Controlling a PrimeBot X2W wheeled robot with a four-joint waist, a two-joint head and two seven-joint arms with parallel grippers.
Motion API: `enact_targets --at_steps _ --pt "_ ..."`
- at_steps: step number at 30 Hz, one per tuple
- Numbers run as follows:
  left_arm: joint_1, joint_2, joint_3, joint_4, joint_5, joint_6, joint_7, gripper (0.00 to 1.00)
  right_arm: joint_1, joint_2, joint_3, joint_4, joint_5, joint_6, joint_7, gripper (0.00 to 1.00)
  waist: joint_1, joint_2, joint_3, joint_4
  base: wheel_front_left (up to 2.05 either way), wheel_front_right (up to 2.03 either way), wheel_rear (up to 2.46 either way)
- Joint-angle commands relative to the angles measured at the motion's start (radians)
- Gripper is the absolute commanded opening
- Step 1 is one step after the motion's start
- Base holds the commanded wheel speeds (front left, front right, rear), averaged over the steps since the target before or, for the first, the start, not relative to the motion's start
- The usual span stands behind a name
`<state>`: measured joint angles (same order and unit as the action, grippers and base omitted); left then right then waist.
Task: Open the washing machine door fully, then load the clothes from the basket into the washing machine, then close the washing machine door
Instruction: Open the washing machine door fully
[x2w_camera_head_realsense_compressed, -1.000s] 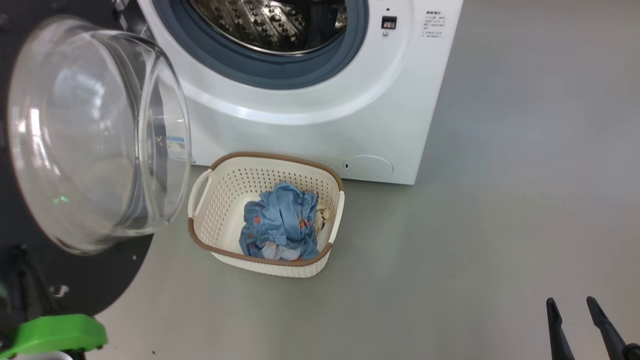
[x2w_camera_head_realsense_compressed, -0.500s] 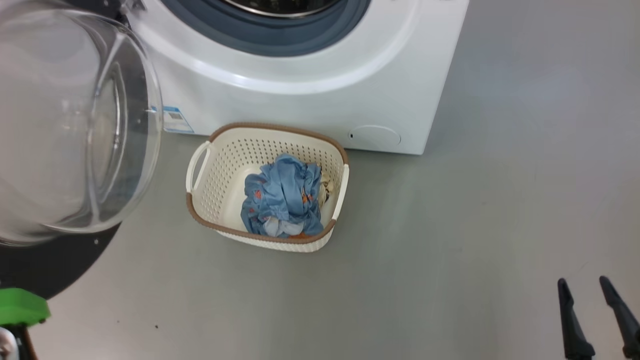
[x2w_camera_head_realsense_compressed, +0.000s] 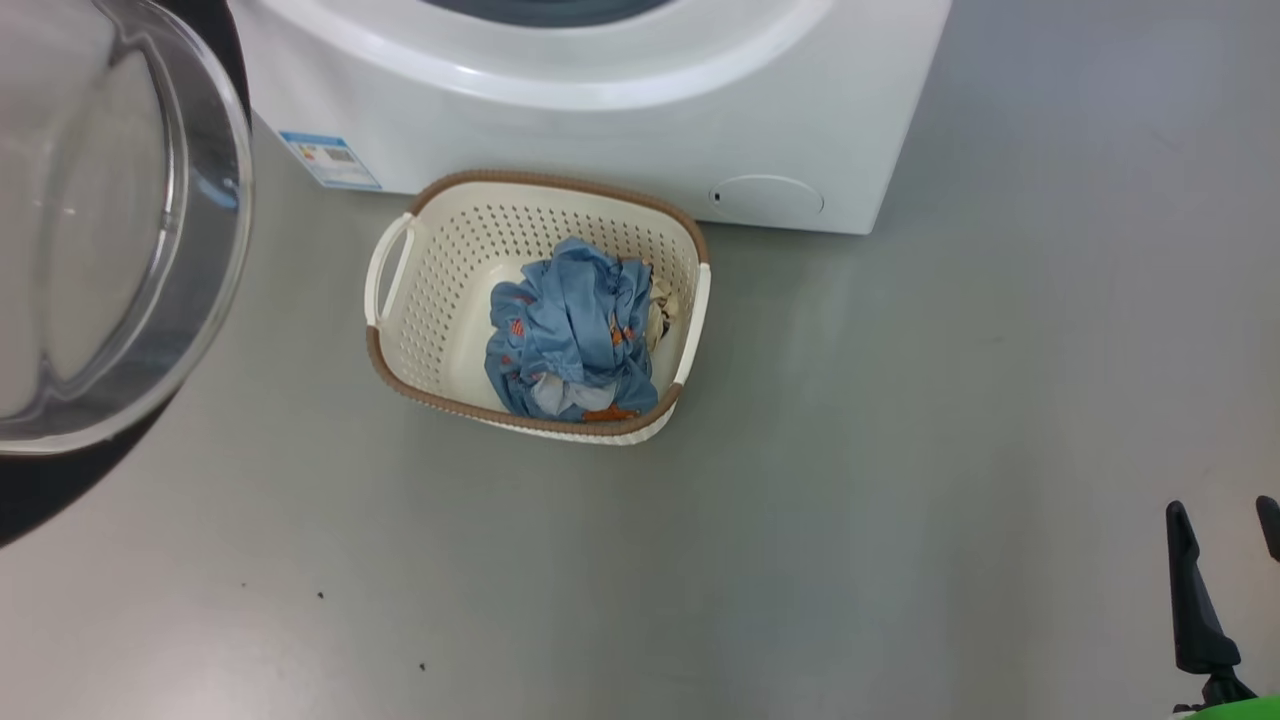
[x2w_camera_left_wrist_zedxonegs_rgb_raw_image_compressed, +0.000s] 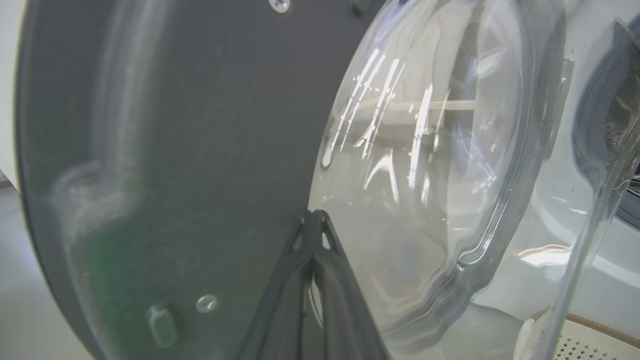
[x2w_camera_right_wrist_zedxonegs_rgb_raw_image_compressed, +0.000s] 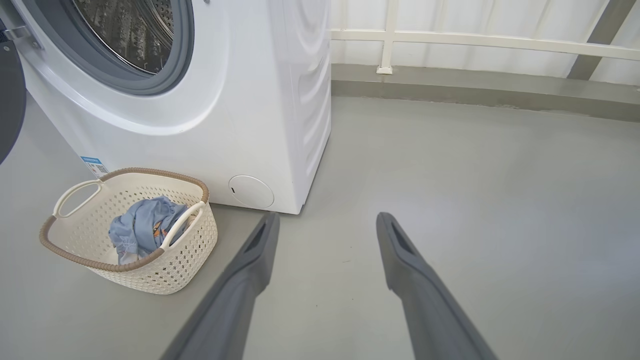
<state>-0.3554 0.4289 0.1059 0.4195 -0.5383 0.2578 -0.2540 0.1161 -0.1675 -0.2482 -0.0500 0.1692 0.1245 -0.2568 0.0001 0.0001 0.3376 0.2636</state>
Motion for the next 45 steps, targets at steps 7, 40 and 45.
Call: enact_targets --at_steps 7,40,45 --pt "-0.079 0.081 0.106 0.051 0.038 -0.024 -0.008 0.00 -0.024 -0.035 0.006 -0.031 0.004 0.006 -0.005 1.00 -0.0001 -0.0001 0.040 0.012 0.00 0.00 0.00" --pt "0.243 -0.230 0.309 -0.350 0.250 -0.120 -0.008 0.00 -0.019 0.000 0.030 -0.009 -0.011 0.006 -0.005 1.00 -0.0001 -0.0001 -0.048 -0.014 0.00 0.00 0.00" --pt "0.327 -0.298 0.249 -0.432 0.304 -0.162 -0.008 0.00 -0.010 0.015 0.046 0.006 -0.017 0.006 -0.005 1.00 -0.0001 -0.0001 -0.094 -0.022 0.00 0.00 0.00"
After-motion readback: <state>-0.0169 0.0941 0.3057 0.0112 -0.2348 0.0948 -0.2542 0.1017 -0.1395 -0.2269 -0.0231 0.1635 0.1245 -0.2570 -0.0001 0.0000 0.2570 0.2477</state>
